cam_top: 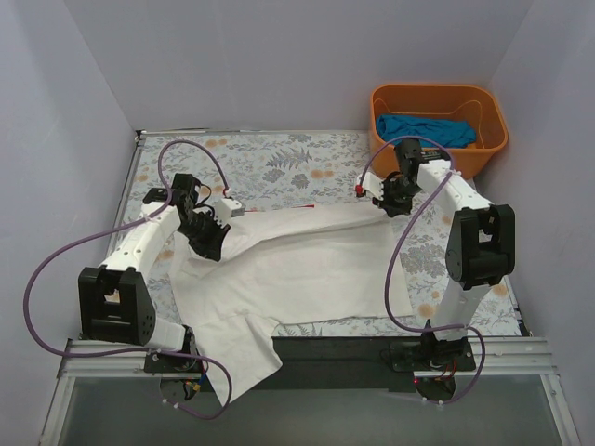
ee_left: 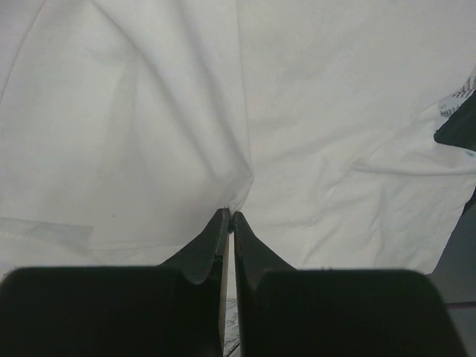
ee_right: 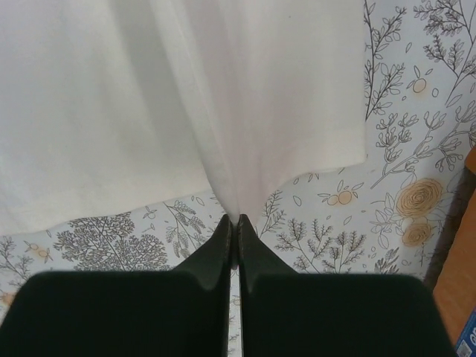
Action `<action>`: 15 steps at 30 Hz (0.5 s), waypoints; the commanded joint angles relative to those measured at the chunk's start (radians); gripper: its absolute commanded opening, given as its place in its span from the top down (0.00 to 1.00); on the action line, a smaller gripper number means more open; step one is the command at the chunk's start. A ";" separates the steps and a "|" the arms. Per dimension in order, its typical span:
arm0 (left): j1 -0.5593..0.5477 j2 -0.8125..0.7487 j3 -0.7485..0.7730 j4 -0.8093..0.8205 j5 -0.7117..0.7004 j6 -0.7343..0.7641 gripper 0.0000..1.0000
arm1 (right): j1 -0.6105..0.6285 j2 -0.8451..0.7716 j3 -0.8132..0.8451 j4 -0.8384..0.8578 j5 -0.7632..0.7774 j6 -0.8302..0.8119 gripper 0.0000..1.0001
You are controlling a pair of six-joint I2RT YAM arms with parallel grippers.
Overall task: Fold and stack the t-shirts
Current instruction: Fold the tshirt
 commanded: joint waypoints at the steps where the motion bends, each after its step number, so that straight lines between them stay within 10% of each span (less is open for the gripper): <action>1: -0.002 -0.045 -0.025 -0.031 0.006 0.022 1.00 | -0.010 -0.057 -0.068 0.053 0.035 -0.117 0.99; 15: -0.039 0.045 -0.096 0.047 -0.012 0.009 1.00 | -0.001 -0.085 -0.234 0.176 0.098 -0.169 0.91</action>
